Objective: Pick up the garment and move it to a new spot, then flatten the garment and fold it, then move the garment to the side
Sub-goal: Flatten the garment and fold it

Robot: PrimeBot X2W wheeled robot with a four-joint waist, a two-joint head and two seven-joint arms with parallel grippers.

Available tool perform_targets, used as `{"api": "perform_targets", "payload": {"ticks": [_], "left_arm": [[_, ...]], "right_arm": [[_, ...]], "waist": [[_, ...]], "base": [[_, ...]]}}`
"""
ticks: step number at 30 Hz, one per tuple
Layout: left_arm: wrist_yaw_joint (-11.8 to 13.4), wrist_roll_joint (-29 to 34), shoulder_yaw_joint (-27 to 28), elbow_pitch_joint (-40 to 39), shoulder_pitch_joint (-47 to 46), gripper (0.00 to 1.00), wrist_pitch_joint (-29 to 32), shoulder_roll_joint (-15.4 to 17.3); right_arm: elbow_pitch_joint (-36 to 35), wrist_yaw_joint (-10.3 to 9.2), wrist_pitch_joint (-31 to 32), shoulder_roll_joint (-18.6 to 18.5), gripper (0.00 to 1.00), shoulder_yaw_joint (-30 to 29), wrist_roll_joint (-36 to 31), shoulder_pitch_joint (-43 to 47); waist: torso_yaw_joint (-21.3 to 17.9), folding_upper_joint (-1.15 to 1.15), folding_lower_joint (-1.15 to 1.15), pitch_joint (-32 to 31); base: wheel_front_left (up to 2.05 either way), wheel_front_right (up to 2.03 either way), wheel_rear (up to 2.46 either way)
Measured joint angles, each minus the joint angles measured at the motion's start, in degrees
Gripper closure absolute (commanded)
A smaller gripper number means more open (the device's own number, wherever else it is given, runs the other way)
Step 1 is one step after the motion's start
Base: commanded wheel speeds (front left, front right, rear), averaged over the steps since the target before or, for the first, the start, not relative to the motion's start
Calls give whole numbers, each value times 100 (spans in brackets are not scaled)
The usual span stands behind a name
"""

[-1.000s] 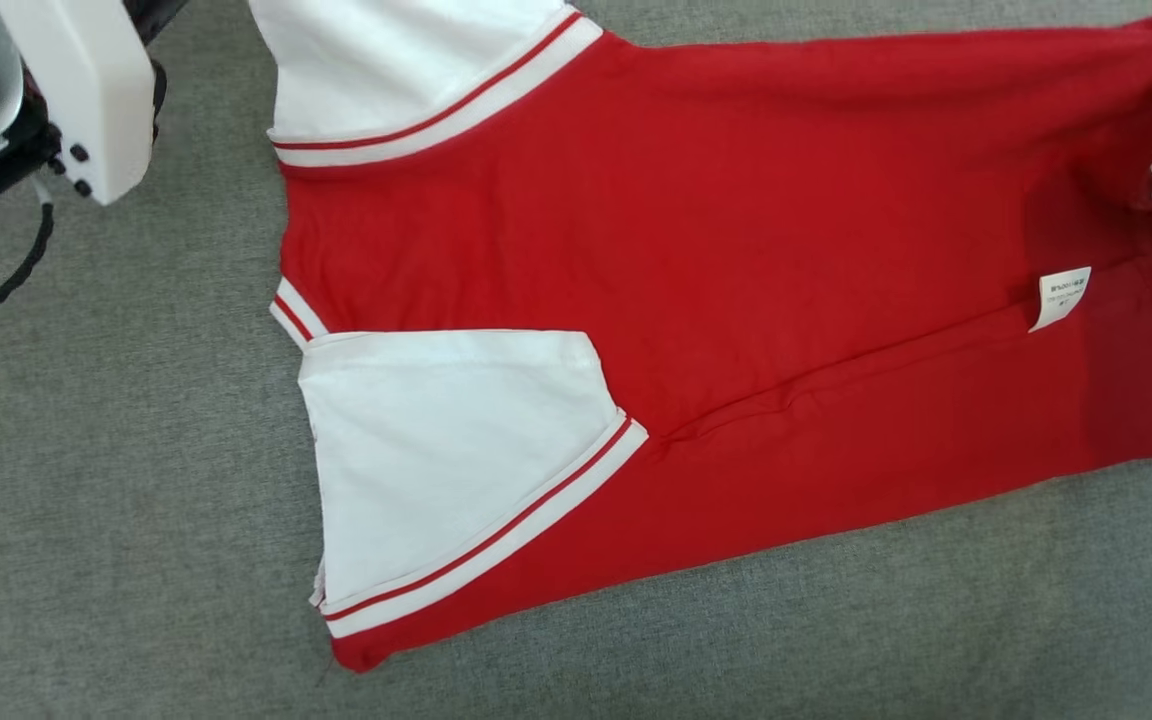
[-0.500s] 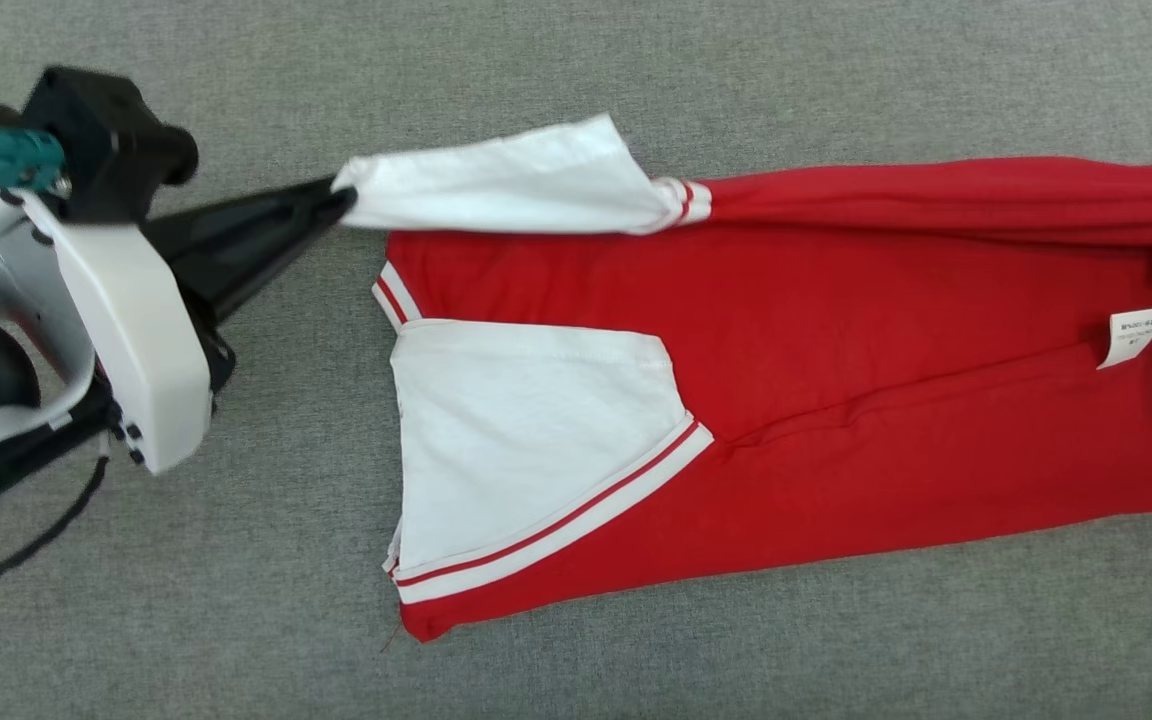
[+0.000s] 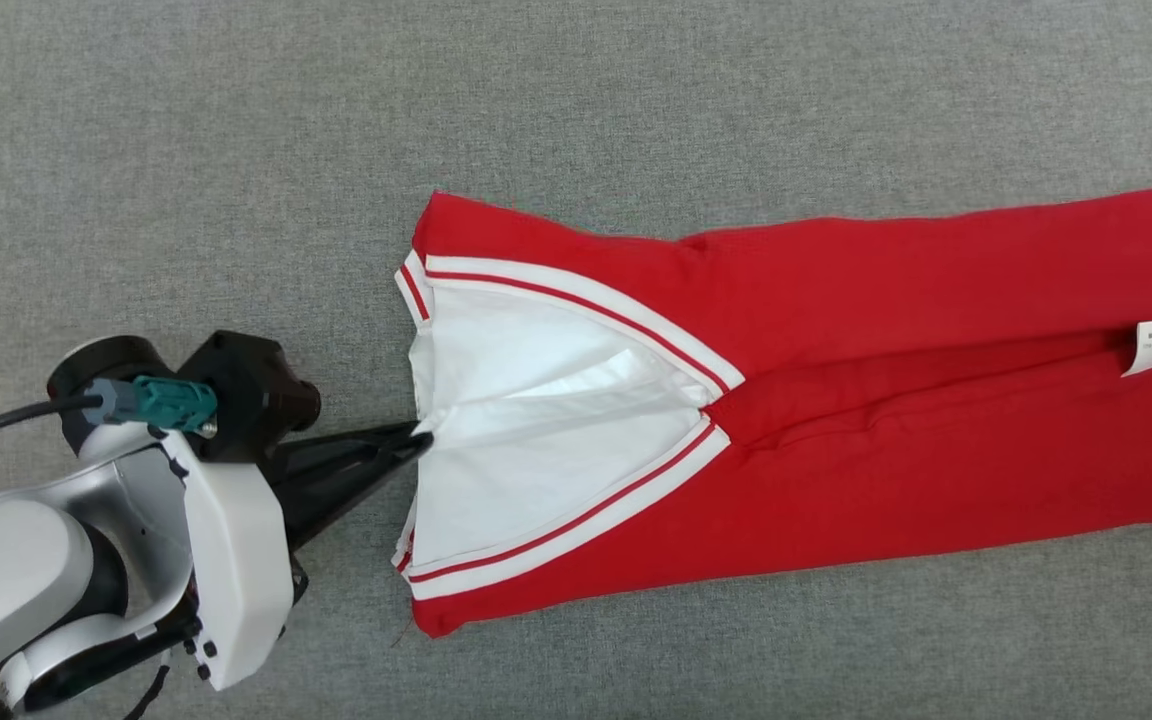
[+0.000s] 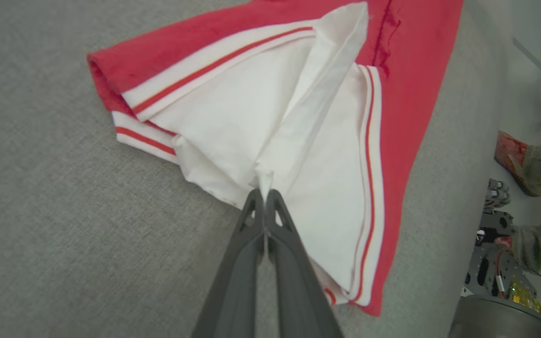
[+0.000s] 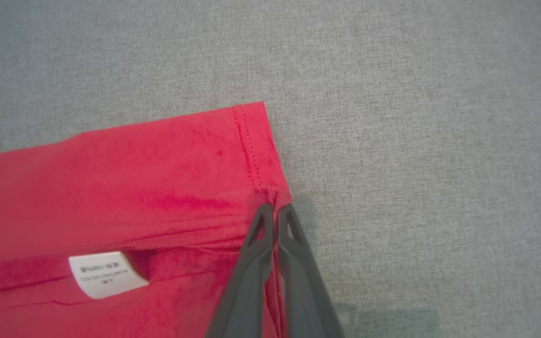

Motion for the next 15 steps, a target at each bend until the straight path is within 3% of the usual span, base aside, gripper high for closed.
{"api": "perform_targets", "payload": {"ticks": [12,13,14,15], "left_arm": [[182,113,-2,-79,644,100,-80,-118],[247,129,-1,-13,710,100,-157,-168],[301,154,-3,58,754,100,-223,-227],[374,159,2,121,809,69,-309,-297]], "right_arm": [[21,-1,-64,202,100,-26,-60,278],[38,-1,-110,236,84,-30,-60,278],[45,-1,-162,270,59,-31,-66,278],[54,-1,-230,300,0,-33,-80,279]], "waist": [[0,0,0,9],[-3,0,0,-1],[-3,0,0,-16],[-2,0,0,-39]], "base": [[0,0,0],[0,0,0],[0,0,0],[0,0,0]]}}
